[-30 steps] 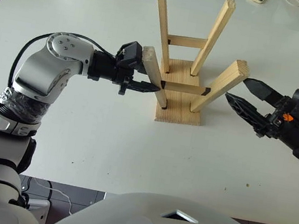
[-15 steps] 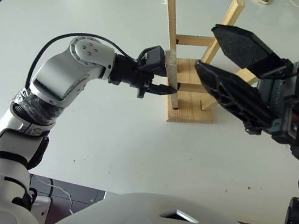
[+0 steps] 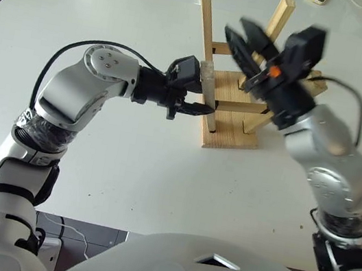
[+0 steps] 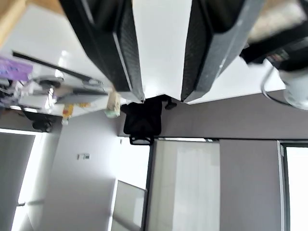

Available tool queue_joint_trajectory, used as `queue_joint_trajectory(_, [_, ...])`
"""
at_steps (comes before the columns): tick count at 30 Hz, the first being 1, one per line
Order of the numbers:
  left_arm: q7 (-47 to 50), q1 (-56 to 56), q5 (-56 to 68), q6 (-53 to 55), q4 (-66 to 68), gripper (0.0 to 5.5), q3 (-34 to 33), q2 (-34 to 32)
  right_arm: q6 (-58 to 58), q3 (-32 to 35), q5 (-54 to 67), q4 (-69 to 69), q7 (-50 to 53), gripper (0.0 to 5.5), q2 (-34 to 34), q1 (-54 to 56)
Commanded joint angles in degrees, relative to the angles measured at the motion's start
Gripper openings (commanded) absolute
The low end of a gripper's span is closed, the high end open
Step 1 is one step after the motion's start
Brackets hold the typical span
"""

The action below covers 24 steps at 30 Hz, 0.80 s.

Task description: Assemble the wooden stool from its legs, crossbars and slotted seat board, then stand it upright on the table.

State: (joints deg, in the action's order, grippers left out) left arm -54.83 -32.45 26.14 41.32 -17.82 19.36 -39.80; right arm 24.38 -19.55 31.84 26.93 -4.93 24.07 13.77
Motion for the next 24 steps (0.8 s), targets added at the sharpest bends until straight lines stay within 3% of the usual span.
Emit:
queue_joint_trajectory(1, [-0.83, 3.34, -0.47, 4.63, 0.66, 2.03, 2.89, -0.52, -3.87, -5.10, -8.45, -11.24, -2.88, 0.67, -2.52, -8.01])
queue_joint_trajectory(4, [-0.22, 3.45, -0.36, 5.14, 0.13, 2.03, 2.82, -0.19, -5.19, -5.14, -11.08, -10.13, -4.73, 0.20, -3.81, -10.11])
queue_joint_trajectory(7, [0.30, 4.37, -0.12, 5.47, -0.72, 2.03, 2.31, -0.50, -3.04, 0.99, -4.27, 4.26, -5.59, 0.01, -4.30, -8.72])
queue_joint_trajectory(11, [1.53, 7.20, -0.66, 5.31, -1.26, 2.03, 1.16, -1.22, 1.07, 16.26, 19.79, 20.01, -1.24, 0.01, -1.95, -0.69])
queue_joint_trajectory(15, [2.71, 9.18, -0.54, 5.68, -2.35, 2.03, 0.13, -1.30, 1.52, 36.47, 30.60, 14.48, -0.17, 0.21, 8.09, 1.83])
queue_joint_trajectory(19, [3.04, 9.32, -0.32, 5.62, -2.48, 2.03, 0.06, -1.30, -1.17, 50.06, 17.42, -7.90, -4.44, 0.61, 16.79, -5.10])
queue_joint_trajectory(21, [2.58, 8.96, -0.36, 5.29, -2.17, 2.03, 0.24, -1.47, -5.81, 49.80, 4.97, -19.94, -4.72, 0.89, 21.64, -9.47])
queue_joint_trajectory(24, [1.84, 8.12, -0.59, 5.03, -1.66, 2.03, 0.62, -1.69, -12.12, 44.32, -9.41, -33.89, -1.83, 1.40, 25.51, -13.93])
